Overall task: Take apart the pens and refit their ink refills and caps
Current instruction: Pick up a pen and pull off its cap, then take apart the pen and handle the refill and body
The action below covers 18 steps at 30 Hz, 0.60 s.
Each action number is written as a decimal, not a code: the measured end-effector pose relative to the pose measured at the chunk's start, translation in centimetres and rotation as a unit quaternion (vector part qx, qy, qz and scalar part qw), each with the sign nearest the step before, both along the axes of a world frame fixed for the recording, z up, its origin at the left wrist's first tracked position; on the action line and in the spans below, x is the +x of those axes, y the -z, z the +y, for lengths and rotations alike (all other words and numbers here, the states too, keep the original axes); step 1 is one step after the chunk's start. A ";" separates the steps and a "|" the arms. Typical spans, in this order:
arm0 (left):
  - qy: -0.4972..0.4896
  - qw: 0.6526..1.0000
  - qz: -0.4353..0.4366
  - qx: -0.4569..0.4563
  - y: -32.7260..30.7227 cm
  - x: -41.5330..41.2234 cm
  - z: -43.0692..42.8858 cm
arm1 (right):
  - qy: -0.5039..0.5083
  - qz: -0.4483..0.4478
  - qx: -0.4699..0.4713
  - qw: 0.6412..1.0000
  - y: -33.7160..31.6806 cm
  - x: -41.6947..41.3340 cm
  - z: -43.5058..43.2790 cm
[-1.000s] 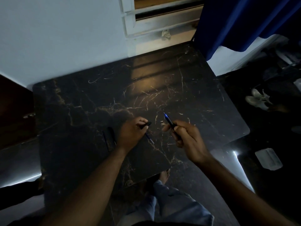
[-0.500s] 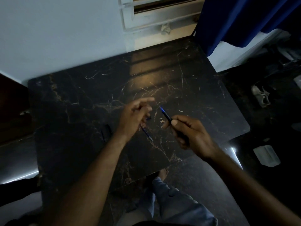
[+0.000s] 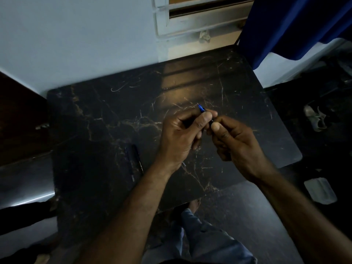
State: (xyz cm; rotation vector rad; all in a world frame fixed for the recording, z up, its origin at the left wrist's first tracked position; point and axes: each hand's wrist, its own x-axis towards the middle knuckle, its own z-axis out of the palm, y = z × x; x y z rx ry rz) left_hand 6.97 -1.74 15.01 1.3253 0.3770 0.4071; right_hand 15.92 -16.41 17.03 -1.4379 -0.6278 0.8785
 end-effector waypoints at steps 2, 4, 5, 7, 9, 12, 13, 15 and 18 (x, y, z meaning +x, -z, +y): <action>-0.029 1.000 0.007 0.004 -0.1 0.0 -0.7 | -0.001 -0.060 0.012 0.998 0.1 -0.3 -0.1; -0.057 0.998 0.009 0.003 -0.3 0.0 -1.1 | -0.003 -0.108 0.018 0.994 -0.1 -0.5 0.1; -0.071 0.997 0.013 0.002 -0.5 0.0 -1.3 | -0.003 -0.123 0.018 0.992 0.0 -0.6 0.1; -0.096 0.995 0.021 0.002 -0.6 0.1 -1.6 | 0.003 -0.151 0.010 0.988 0.1 -0.7 0.2; -0.115 0.993 0.034 -0.005 -0.6 0.1 -1.9 | 0.011 -0.171 -0.006 0.985 0.5 -0.8 0.3; -0.139 0.989 0.049 -0.022 -0.4 0.1 -2.4 | 0.017 -0.181 -0.022 0.983 0.9 -1.0 0.3; -0.137 0.988 0.057 -0.032 -0.2 0.2 -2.5 | 0.018 -0.182 -0.026 0.983 1.0 -1.0 0.1; -0.101 0.990 0.077 -0.058 0.0 0.2 -2.4 | 0.013 -0.177 -0.038 0.983 1.2 -0.9 -0.3; -0.005 0.994 0.070 -0.087 0.1 -0.2 -1.6 | 0.007 -0.159 -0.059 0.986 1.8 -0.5 -1.2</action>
